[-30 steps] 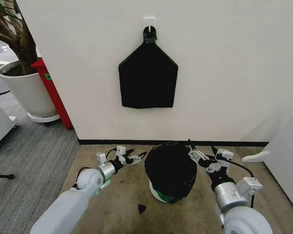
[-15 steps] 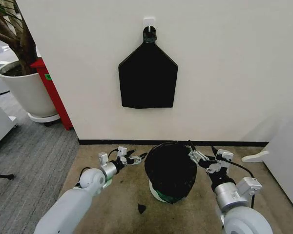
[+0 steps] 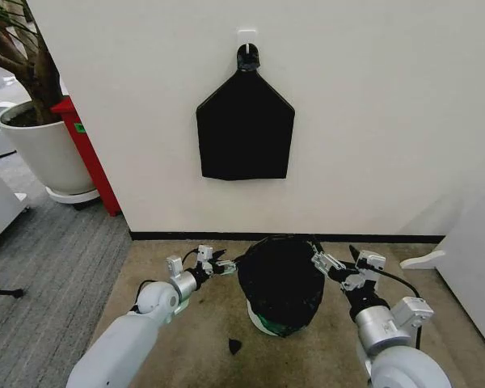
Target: Place the garbage bag over the trash bin.
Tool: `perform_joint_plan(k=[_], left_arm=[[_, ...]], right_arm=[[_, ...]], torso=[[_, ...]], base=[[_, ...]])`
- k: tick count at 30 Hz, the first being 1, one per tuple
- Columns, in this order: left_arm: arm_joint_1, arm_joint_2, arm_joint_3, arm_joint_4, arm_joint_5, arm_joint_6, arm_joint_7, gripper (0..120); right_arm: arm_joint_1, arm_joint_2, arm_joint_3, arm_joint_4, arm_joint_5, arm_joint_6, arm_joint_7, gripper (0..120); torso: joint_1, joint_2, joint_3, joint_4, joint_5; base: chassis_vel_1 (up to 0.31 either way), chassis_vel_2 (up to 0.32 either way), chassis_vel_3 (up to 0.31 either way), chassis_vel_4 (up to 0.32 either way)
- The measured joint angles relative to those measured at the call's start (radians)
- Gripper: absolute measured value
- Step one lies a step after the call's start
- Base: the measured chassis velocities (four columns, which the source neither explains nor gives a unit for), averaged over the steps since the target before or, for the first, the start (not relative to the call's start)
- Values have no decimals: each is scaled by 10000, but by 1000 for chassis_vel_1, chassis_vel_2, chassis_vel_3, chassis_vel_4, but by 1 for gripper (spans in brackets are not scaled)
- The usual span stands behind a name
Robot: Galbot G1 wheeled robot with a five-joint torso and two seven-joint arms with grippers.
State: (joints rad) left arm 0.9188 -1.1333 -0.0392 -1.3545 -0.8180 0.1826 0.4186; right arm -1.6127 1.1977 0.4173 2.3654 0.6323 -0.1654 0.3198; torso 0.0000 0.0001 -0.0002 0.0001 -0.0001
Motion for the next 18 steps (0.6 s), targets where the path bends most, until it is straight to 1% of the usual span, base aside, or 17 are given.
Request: perform_joint_plan(k=[8, 14, 18], left_arm=[[161, 80, -222, -402, -313, 2, -241, 100], [272, 145, -315, -538, -448, -22, -304, 100], [355, 159, -418, -757, -832, -162, -319, 100]], right_arm=[[-51, 60, -17, 17, -17, 4, -6, 100], [-88, 105, -84, 17, -83, 6, -15, 100], [-134, 115, -100, 16, -111, 7, -23, 100]], torso=[[0, -1, 3, -1, 0], [0, -1, 3, -1, 0], [0, -1, 2, -2, 0]], base=[[0, 0, 0, 0], [0, 0, 0, 0], [0, 0, 0, 0]])
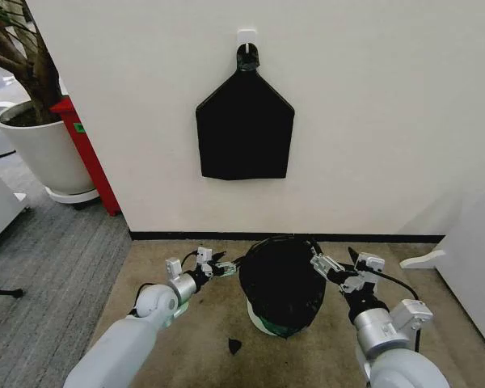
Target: Place the garbage bag over the trash bin.
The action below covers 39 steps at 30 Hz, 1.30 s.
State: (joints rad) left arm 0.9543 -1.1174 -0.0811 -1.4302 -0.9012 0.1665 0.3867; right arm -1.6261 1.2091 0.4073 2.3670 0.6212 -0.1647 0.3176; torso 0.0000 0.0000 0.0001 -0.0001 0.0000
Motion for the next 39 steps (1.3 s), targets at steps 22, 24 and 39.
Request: perform_joint_plan(k=[22, 24, 39], left_arm=[[-95, -250, 132, 635, 359, -218, 288, 100], [-115, -268, 160, 683, 403, -218, 303, 100], [33, -463, 215, 1310, 966, -439, 544, 100]], right_arm=[[-130, 17, -97, 67, -74, 16, -46, 100], [-150, 33, -92, 84, -76, 18, -47, 100], [-399, 201, -174, 166, -171, 43, -65, 100]], torso=[[0, 0, -1, 1, 2], [0, 0, -1, 1, 1], [0, 0, -1, 1, 0]], base=[[0, 0, 0, 0], [0, 0, 0, 0], [0, 0, 0, 0]])
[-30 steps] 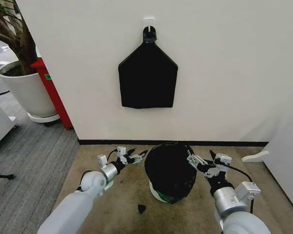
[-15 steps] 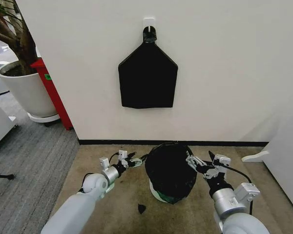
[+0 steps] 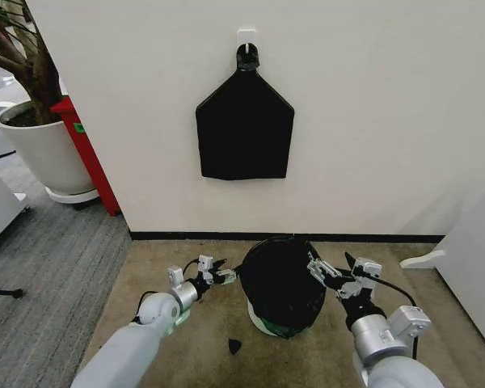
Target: Place the garbage bag over the trash bin.
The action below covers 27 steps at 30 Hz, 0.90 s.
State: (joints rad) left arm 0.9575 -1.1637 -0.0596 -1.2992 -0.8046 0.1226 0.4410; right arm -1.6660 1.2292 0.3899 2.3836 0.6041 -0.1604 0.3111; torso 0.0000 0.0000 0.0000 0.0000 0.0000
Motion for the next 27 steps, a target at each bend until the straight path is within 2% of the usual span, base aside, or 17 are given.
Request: perform_joint_plan(k=[6, 12, 21, 27], left_arm=[[87, -122, -47, 58, 156, -143, 36, 100], [360, 355, -486, -724, -184, 9, -193, 100], [497, 829, -679, -1659, -785, 208, -584, 100], [1227, 1491, -898, -3528, -1596, 203, -2135, 100]], right_arm=[[-134, 16, 29, 72, -36, 4, -11, 100], [-115, 149, -116, 77, -122, 4, -39, 100], [-140, 250, -157, 58, -239, 29, -68, 100], [-698, 385, 183, 70, -474, 300, -306, 100]], torso=[[0, 0, 1, 0, -1], [0, 0, 0, 1, 1], [0, -1, 1, 0, -1], [0, 0, -1, -2, -1]], base=[[0, 0, 0, 0], [0, 0, 0, 0], [0, 0, 0, 0], [0, 0, 0, 0]])
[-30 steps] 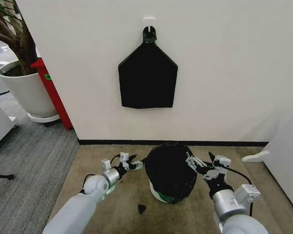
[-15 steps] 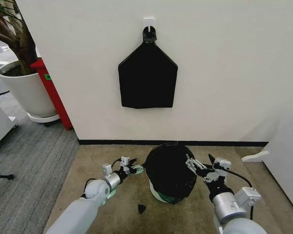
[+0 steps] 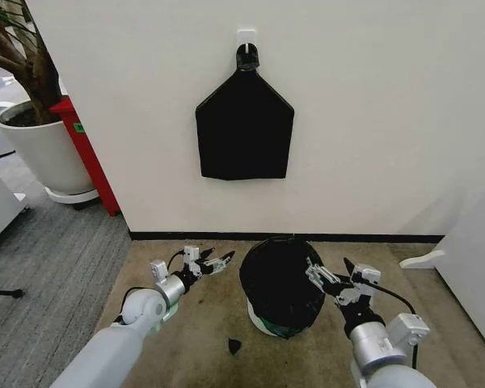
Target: Place the garbage bag over the trash bin.
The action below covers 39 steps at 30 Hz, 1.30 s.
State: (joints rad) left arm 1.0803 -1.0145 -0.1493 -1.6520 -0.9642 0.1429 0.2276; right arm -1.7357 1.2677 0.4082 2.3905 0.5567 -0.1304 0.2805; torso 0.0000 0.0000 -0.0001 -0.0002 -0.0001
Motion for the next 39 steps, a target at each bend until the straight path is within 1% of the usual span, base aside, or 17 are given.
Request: perform_joint_plan(k=[1, 3, 7, 8, 9, 13, 15, 17, 20, 25, 26, 28, 31, 32, 35, 37, 39], left_arm=[[0, 0, 0, 0, 0, 0, 0, 100], [458, 258, -319, -788, -256, -87, -626, 100], [1651, 736, -1908, -2530, -606, -219, -1621, 100], [1651, 736, -1908, -2530, -606, -219, -1621, 100], [1897, 812, -2271, -2830, -610, -231, -1730, 100], [2926, 1134, -4197, -3852, -40, -469, -1808, 100], [3286, 1297, -4883, -4145, -34, -499, -1702, 100], [3406, 1377, -5109, -4263, -112, -494, -1670, 100], [3543, 1588, -5448, -4464, -375, -445, -1573, 100], [3558, 1622, -5400, -4543, -599, -338, -1601, 100], [3558, 1622, -5400, -4543, -599, -338, -1601, 100], [3805, 1530, -5459, -4653, -639, -341, -1623, 100], [4174, 1273, -5655, -4841, -630, -410, -1691, 100], [4174, 1273, -5655, -4841, -630, -410, -1691, 100], [4546, 1056, -5833, -5166, -628, -441, -1853, 100], [4789, 959, -5912, -5363, -628, -441, -1913, 100], [5075, 845, -6006, -5589, -627, -441, -1950, 100]], right_arm=[[0, 0, 0, 0, 0, 0, 0, 100], [-19, 18, 39, -6, -41, 64, -73, 100], [35, -142, 295, -71, -244, 120, -267, 100], [35, -142, 295, -71, -244, 120, -267, 100], [34, -221, 385, -92, -290, 137, -330, 100], [69, -570, 699, -167, -396, 143, -469, 100], [122, -681, 690, -122, -272, 32, -448, 100], [190, -728, 685, -89, -82, -39, -401, 100], [842, -1086, 856, -69, 1236, -452, -90, 100], [2278, -2251, 1544, -637, 4541, -1311, -189, 100], [2278, -2251, 1544, -637, 4541, -1311, -189, 100], [3426, -3589, 1853, -1944, 7331, -2274, -824, 100], [5666, -5265, 1228, -4342, 9890, -3817, -2398, 100], [5666, -5265, 1228, -4342, 9890, -3817, -2398, 100], [8249, -5839, -639, -6891, 10267, -4659, -3911, 100], [9494, -5795, -1728, -7875, 9981, -4756, -4413, 100], [10435, -5608, -2445, -8378, 9583, -4765, -4590, 100]], torso=[[0, 0, 0, 0, 0], [0, 0, 1, 0, -2], [0, 0, 1, 5, 1], [0, 0, 1, 5, 1], [0, 0, 0, 4, -1], [0, 0, 0, 3, 0], [0, 0, 0, 5, -1], [0, 0, 0, 5, 1], [0, 0, 0, 1, 0], [0, 0, 1, -3, 2], [0, 0, 1, -3, 2], [0, -1, 3, 0, 4], [0, -2, 3, 3, 4], [0, -2, 3, 3, 4], [0, -2, 3, -1, 2], [1, -2, 5, 3, 13], [1, -2, 4, 6, 6]], base=[[0, 0, 0, 0], [0, 0, 0, 0], [0, 0, 0, 0], [0, 0, 0, 0], [0, 0, 0, 0], [0, 0, 0, 0], [0, 0, 0, 0], [0, 0, 0, 0], [0, 0, 0, 0], [0, 0, 0, 0], [0, 0, 0, 0], [0, 0, 0, 0], [0, 0, 0, 0], [0, 0, 0, 0], [0, 0, 0, 0], [0, 0, 0, 0], [0, 0, 0, 0]])
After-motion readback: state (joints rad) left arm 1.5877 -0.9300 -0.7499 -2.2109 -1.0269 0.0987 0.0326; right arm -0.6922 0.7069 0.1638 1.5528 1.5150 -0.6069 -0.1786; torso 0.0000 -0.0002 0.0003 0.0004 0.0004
